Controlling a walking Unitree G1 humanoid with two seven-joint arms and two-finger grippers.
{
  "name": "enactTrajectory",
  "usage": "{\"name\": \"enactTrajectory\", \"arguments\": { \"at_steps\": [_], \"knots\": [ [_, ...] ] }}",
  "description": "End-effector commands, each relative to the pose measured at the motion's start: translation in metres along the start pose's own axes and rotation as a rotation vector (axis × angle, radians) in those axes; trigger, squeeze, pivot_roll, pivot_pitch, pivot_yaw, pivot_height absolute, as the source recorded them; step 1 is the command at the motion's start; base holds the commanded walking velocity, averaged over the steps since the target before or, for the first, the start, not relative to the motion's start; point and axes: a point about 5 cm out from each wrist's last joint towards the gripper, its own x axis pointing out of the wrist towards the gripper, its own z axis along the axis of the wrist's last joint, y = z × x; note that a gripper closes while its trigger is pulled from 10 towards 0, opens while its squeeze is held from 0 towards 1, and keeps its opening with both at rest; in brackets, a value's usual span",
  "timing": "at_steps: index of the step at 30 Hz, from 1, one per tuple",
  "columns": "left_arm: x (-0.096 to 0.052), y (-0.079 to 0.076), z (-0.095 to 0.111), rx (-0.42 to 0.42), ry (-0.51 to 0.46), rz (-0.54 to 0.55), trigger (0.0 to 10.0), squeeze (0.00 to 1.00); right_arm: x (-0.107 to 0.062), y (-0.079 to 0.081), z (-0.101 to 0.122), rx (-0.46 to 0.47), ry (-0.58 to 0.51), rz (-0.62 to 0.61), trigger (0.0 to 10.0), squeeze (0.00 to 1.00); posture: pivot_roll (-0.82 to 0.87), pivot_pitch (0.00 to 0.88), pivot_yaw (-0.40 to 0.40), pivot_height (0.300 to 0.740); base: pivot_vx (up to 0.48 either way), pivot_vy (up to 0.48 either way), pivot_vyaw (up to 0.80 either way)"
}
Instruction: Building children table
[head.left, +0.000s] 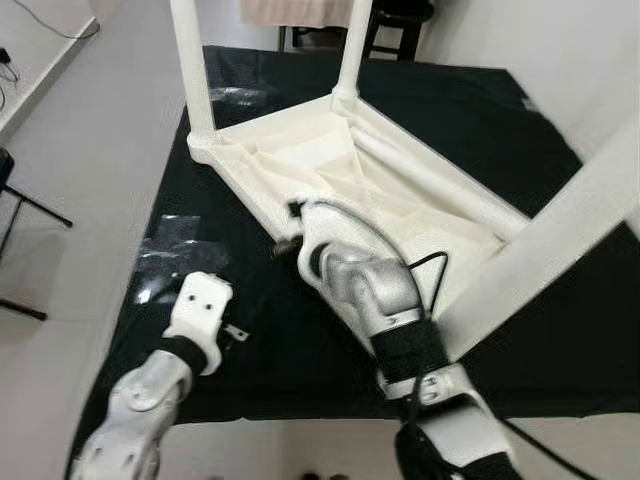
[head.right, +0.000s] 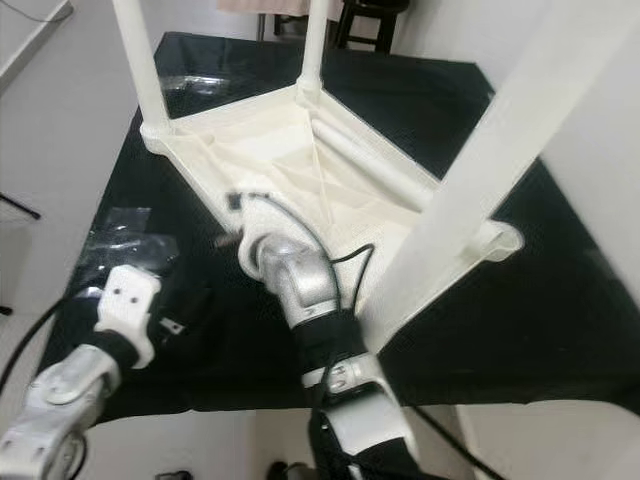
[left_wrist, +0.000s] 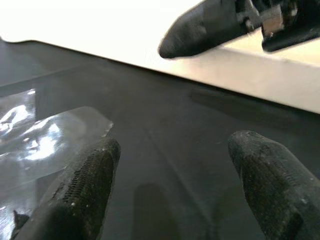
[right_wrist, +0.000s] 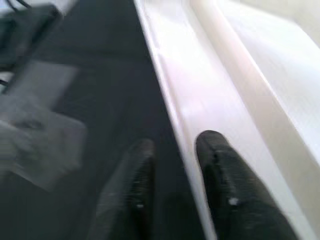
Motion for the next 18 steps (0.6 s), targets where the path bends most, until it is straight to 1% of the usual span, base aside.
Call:
{"name": "enactTrajectory", "arguments": {
  "at_steps": [1,2,4,5,6,7,8,9,10,11,12,16,17,18],
  "knots": [
    [-0.001,-0.003,-0.002,0.000,0.015,-0.004,10.0,0.00,0.001,0.029,0.003,0.074,-0.058,0.111,10.0,1.00,0.11,0.219,-0.151,0.740,0.000,0.000,0.00],
    [-0.001,-0.002,-0.002,-0.001,0.015,-0.002,10.0,0.00,-0.004,0.030,0.008,0.074,-0.119,0.153,10.0,1.00,0.10,0.218,-0.150,0.740,0.000,0.000,0.00],
    [-0.001,-0.002,-0.002,-0.001,0.015,-0.002,10.0,0.00,-0.004,0.030,0.008,0.074,-0.119,0.153,10.0,1.00,0.10,0.218,-0.150,0.740,0.000,0.000,0.00],
    [-0.001,-0.002,-0.002,-0.001,0.015,0.000,10.0,0.00,-0.009,0.030,0.011,0.076,-0.160,0.187,10.0,1.00,0.10,0.219,-0.148,0.740,0.000,0.000,0.00],
    [-0.001,-0.002,-0.002,-0.001,0.015,0.000,10.0,0.00,-0.009,0.030,0.011,0.076,-0.160,0.187,10.0,1.00,0.10,0.219,-0.148,0.740,0.000,0.000,0.00],
    [-0.001,0.001,-0.003,-0.002,0.021,0.014,10.0,0.00,-0.022,0.033,0.013,0.070,-0.227,0.301,10.0,1.00,0.10,0.219,-0.146,0.740,0.000,0.000,0.00],
    [-0.001,0.001,-0.003,-0.002,0.021,0.014,10.0,0.00,-0.022,0.033,0.013,0.070,-0.227,0.301,10.0,1.00,0.10,0.219,-0.146,0.740,0.000,0.000,0.00],
    [-0.001,0.003,-0.003,0.008,0.022,0.024,10.0,0.00,-0.027,0.033,0.011,0.074,-0.243,0.347,10.0,0.92,0.10,0.218,-0.145,0.740,0.000,0.330,0.00],
    [-0.002,0.006,-0.004,0.019,0.025,0.044,10.0,0.00,-0.032,0.032,0.009,0.072,-0.269,0.393,10.0,0.04,0.10,0.220,-0.143,0.740,0.000,0.480,0.00],
    [-0.002,0.010,-0.004,0.026,0.026,0.058,10.0,0.00,-0.036,0.031,0.006,0.072,-0.285,0.418,10.0,0.00,0.10,0.220,-0.143,0.740,0.000,0.480,0.00],
    [-0.002,0.010,-0.004,0.026,0.026,0.058,10.0,0.00,-0.036,0.031,0.006,0.072,-0.285,0.418,10.0,0.00,0.10,0.220,-0.143,0.740,0.000,0.480,0.00],
    [-0.005,0.020,-0.004,0.036,0.031,0.091,10.0,0.00,-0.056,0.016,-0.008,0.066,-0.337,0.515,10.0,0.00,0.10,0.219,-0.137,0.740,0.000,0.480,0.00],
    [-0.005,0.020,-0.004,0.036,0.031,0.091,10.0,0.00,-0.056,0.016,-0.008,0.066,-0.337,0.515,10.0,0.00,0.10,0.219,-0.137,0.740,0.000,0.480,0.00],
    [-0.006,0.020,-0.004,0.035,0.031,0.095,10.0,0.00,-0.060,0.014,-0.011,0.062,-0.344,0.536,10.0,0.00,0.10,0.219,-0.137,0.740,0.000,0.480,0.00]
  ]
}}
